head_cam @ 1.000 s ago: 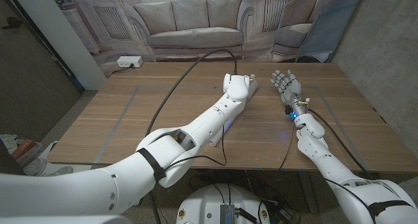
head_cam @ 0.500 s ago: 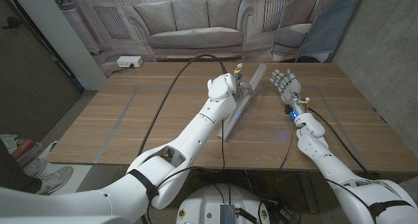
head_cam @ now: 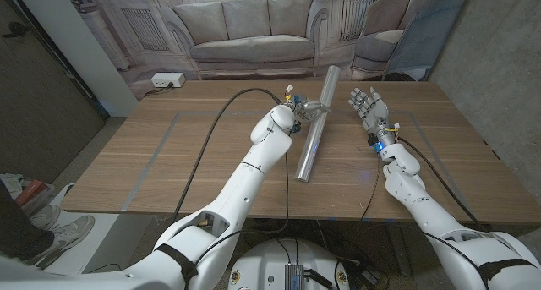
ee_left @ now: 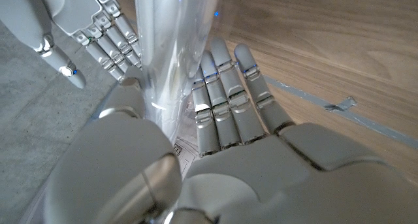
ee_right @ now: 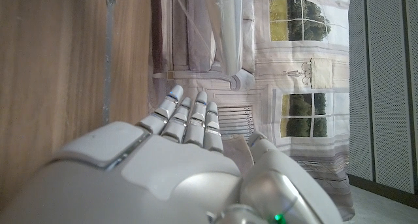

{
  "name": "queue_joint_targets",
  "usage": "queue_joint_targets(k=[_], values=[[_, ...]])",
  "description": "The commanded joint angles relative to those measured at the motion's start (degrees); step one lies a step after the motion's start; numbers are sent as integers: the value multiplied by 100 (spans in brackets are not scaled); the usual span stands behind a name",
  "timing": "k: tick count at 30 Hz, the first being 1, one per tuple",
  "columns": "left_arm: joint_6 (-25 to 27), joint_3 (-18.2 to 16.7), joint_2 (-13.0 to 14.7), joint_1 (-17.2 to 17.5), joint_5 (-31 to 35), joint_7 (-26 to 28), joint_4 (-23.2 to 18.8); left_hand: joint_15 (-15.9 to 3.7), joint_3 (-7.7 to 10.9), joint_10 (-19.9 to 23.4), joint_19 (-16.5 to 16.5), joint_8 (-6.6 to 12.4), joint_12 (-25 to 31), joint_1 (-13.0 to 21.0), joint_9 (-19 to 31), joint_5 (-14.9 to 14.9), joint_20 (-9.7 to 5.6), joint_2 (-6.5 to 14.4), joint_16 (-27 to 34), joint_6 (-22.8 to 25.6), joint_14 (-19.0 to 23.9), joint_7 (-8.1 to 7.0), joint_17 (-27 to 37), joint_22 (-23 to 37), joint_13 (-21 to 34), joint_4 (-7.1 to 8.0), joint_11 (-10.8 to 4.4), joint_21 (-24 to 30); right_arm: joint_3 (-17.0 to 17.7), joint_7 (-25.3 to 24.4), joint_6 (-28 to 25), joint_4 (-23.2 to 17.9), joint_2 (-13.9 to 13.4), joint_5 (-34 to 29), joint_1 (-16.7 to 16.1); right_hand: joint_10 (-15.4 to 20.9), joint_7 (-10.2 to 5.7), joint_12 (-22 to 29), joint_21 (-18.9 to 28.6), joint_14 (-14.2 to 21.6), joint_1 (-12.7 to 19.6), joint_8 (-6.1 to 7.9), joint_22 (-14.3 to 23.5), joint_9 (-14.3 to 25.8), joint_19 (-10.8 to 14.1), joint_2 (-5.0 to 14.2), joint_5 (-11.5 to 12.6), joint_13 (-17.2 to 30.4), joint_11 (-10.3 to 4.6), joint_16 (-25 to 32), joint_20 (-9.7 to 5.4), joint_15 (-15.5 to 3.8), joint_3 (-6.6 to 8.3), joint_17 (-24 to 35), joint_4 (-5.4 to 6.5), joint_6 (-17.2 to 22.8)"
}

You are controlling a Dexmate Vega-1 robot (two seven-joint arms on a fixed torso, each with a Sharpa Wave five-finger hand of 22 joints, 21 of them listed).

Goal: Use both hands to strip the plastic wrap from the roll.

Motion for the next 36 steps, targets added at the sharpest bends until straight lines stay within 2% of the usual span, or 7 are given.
queue_joint_targets(k=[1, 7, 13, 19, 26, 28, 36], values=[[-658, -206, 237, 324, -1634, 950, 35, -176, 775, -109, -74, 720, -64, 1124, 125, 36, 10, 1026, -85, -35, -387, -1, 31, -1, -49, 811, -237, 53, -86, -126, -101, -149, -56, -57, -40, 45, -30, -11, -16, 62, -15, -16, 29, 27, 24, 112, 14, 18, -5, 0, -133, 8, -1, 3, -12, 39], [-1293, -269, 372, 341, -2418, 989, 278, -161, 786, -137, -139, 782, -96, 1126, 191, 38, -4, 1026, -129, -64, -425, 20, 38, -8, -88, 825, -259, 58, -114, -163, -97, -145, -63, -76, -25, 49, -25, -12, -24, 58, -22, -15, 29, 27, 25, 113, 14, 18, -1, -1, -137, 8, -4, 6, -8, 43], [-2985, -592, 269, 75, -3956, 349, 1654, -162, 790, -368, -432, 944, -226, 1106, 341, 29, -25, 1026, -333, -106, -705, -35, 10, -6, -157, 882, -295, 42, -131, -176, -93, -142, -54, -71, -17, 58, -18, -10, -33, 62, -19, -16, 30, 27, 29, 113, 14, 18, 20, 0, -134, 11, -4, 6, -13, 42], [-3164, -454, 362, 53, -4137, 562, 1751, -181, 790, -395, -458, 1009, -254, 1097, 395, 28, -24, 1018, -360, -118, -720, -58, 19, -15, -187, 903, -328, 58, -144, -219, -98, -198, -66, -80, -46, 63, -23, -10, -39, 61, -20, -16, 30, 27, 33, 110, 14, 18, 14, -1, -130, 10, -6, 5, -14, 42], [-4195, -613, 208, -386, -4991, -435, 2975, -173, 846, -753, -501, 1133, -454, 1090, 450, 50, 23, 946, -583, -137, -961, 90, -94, -88, -277, 916, -309, 11, -168, -261, -115, -331, -102, -85, -102, 57, -19, -15, -47, 62, -23, -15, 30, 27, 34, 108, 13, 18, 10, -1, -128, 10, -7, 5, -14, 46], [-4600, -718, 84, -643, -5247, -961, 3623, -170, 858, -778, -484, 1139, -474, 1091, 443, 56, 26, 937, -594, -144, -955, 124, -108, -98, -289, 916, -307, 6, -177, -293, -125, -381, -119, -98, -119, 57, -21, -15, -50, 59, -25, -15, 30, 27, 36, 107, 13, 18, 6, -2, -134, 11, -8, 5, -12, 48], [-4957, -1445, -464, -1195, -5745, -2081, 5119, -156, 902, -773, -433, 1165, -507, 1083, 395, 82, -1, 902, -623, -139, -910, 130, -159, -131, -338, 924, -235, -41, -209, -382, -205, -543, -183, -101, -184, 58, -23, -17, -60, 61, -32, -16, 31, 27, 38, 103, 13, 18, 4, -3, -132, 15, -9, 5, -8, 47]])
